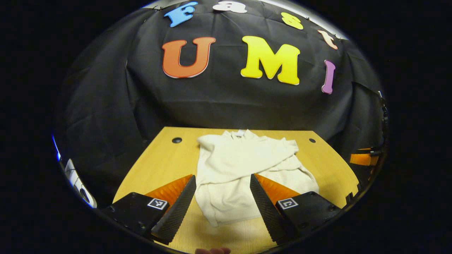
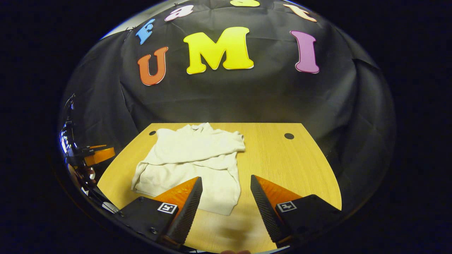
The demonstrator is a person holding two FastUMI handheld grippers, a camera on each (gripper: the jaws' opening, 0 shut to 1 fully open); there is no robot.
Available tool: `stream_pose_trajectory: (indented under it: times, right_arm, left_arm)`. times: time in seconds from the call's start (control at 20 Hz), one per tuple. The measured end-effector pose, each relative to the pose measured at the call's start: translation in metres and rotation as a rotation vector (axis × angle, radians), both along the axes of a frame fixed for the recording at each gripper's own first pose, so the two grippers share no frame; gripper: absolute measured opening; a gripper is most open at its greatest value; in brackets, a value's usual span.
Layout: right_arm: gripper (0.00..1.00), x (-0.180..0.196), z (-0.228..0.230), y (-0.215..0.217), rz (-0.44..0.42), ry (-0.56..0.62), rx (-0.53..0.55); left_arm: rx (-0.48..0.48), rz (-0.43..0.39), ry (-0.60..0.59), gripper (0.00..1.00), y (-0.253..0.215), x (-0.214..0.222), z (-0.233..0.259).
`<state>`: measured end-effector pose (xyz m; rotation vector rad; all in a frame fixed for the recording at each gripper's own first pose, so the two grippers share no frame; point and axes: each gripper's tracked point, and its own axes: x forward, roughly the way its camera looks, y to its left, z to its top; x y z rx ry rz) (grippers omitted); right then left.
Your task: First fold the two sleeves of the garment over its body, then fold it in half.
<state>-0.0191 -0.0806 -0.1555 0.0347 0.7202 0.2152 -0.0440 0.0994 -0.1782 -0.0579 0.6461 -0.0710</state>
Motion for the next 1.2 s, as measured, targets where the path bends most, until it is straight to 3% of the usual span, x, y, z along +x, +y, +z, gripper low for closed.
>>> stream_pose_trajectory:
  times: [0.25,0.3,0.45,0.6,0.75,1.0,1.2]
  right_arm:
    - [0.87,-0.018,-0.043,-0.025,-0.076,0.132,-0.013]
    - [0.87,-0.022,-0.053,-0.027,-0.085,0.160,-0.019]
    - [0.86,-0.029,-0.091,-0.026,-0.075,0.243,-0.055]
    - [0.84,-0.031,-0.122,-0.014,-0.045,0.310,-0.075]
    - [0.84,-0.028,-0.147,-0.005,-0.037,0.363,-0.095]
    - [0.87,-0.020,-0.183,0.011,-0.108,0.459,-0.090]
    - [0.87,-0.021,-0.200,0.017,-0.107,0.521,-0.124]
  left_arm:
    - [-0.088,-0.007,0.243,0.96,0.015,-0.048,-0.079]
    - [-0.106,0.004,0.282,1.00,0.016,-0.055,-0.094]
    - [-0.132,0.041,0.366,0.96,0.019,-0.059,-0.125]
    - [-0.152,0.093,0.411,0.96,0.022,-0.055,-0.147]
    - [-0.167,0.096,0.425,0.95,0.013,-0.047,-0.154]
    - [-0.214,0.133,0.447,0.94,0.006,-0.038,-0.161]
    - [-0.170,0.131,0.493,0.81,0.010,-0.037,-0.167]
